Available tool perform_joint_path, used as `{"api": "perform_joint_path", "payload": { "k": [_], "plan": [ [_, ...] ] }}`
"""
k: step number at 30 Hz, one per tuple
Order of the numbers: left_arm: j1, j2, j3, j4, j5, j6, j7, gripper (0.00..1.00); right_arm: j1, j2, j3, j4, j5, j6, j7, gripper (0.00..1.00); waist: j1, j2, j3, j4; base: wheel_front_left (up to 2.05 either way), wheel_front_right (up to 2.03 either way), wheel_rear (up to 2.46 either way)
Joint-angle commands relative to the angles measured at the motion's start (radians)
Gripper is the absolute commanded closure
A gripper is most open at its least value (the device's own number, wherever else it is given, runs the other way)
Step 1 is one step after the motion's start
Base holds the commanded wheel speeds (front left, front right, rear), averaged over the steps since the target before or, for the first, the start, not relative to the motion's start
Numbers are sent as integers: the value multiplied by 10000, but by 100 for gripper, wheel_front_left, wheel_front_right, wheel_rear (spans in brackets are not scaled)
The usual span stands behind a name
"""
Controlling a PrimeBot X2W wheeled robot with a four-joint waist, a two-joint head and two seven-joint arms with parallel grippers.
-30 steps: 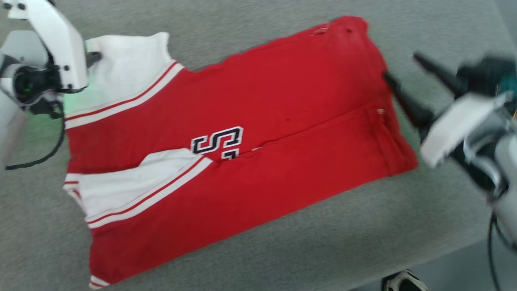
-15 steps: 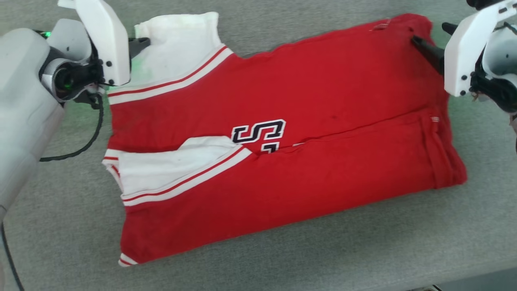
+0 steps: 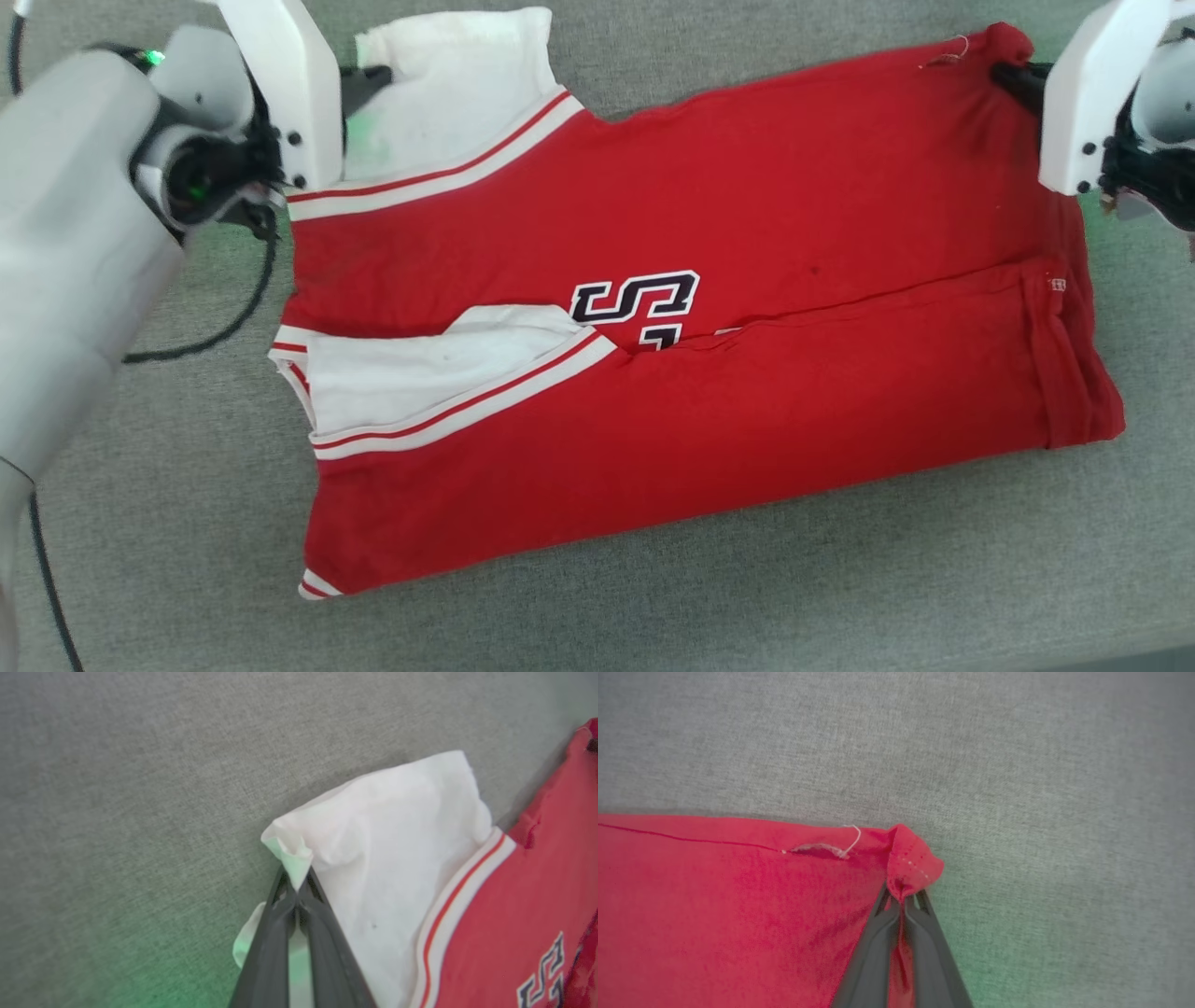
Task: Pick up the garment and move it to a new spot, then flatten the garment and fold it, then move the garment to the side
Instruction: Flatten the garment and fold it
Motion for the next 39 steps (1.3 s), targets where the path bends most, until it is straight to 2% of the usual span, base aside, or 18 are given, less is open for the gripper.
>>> {"api": "perform_joint_path", "payload": {
  "k": [1, 4, 5, 6, 9, 16, 24, 26, 28, 32, 36, 37, 39],
  "plan": [
    [287, -66, -69, -78, -58, 25, -164, 100, 118, -174, 87, 107, -18, -9, -215, 100, 0, 0, -168, 48, 0, 0, 0],
    [453, 26, 68, -448, -154, 25, -1044, 100, 311, -241, 145, -15, 119, -9, -731, 100, 0, 0, -574, 105, 0, 0, 0],
    [453, 26, 68, -448, -154, 25, -1044, 100, 311, -241, 145, -15, 119, -9, -731, 100, 0, 0, -574, 105, 0, 0, 0],
    [745, 142, 160, -869, -298, 25, -1704, 100, 556, -299, 188, -202, 303, -9, -971, 100, 0, 0, -926, 129, 0, 0, 0],
    [1069, 283, 205, -1456, -467, 25, -2258, 100, 783, -475, 237, -414, 463, -9, -1168, 100, 0, 0, -1287, 220, 0, 0, 0],
    [2556, 1500, 2, -3741, -596, 25, -3938, 100, 2085, -1550, 509, -1847, 549, -9, -1947, 100, 0, 0, -2486, 624, 0, 0, 0],
    [4994, 2877, -301, -5908, -786, 25, -5858, 100, 4444, -2601, 86, -3275, 885, -8, -2380, 100, 0, 0, -3397, 950, 0, 0, 0],
    [5662, 3124, -363, -6369, -891, 128, -6314, 100, 5035, -2755, -117, -3560, 936, -9, -2451, 100, 0, 0, -3500, 1032, 0, 0, 0],
    [6321, 3365, -335, -6768, -981, 413, -6763, 100, 5599, -2878, -340, -3851, 899, -9, -2548, 100, 0, 0, -3517, 1060, 0, 0, 0],
    [7506, 3331, -305, -7302, -928, 824, -7162, 100, 6698, -2997, -918, -4208, 886, -8, -2650, 100, 0, 0, -3436, 1234, 0, 0, 0],
    [8335, 2555, -56, -6926, -728, 923, -7267, 100, 7368, -2667, -1767, -4272, 873, -8, -2625, 100, 0, 0, -3185, 1308, 0, 0, 0],
    [8486, 2156, -28, -6395, -591, 827, -7257, 100, 7460, -2590, -2044, -4055, 620, -9, -2546, 100, 0, 0, -3104, 1347, 0, 0, 0],
    [8538, 1777, 53, -5830, -560, 680, -7264, 100, 7483, -2365, -2276, -3916, 483, -9, -2473, 100, 0, 0, -3035, 1353, 0, 0, 0]
  ]
}}
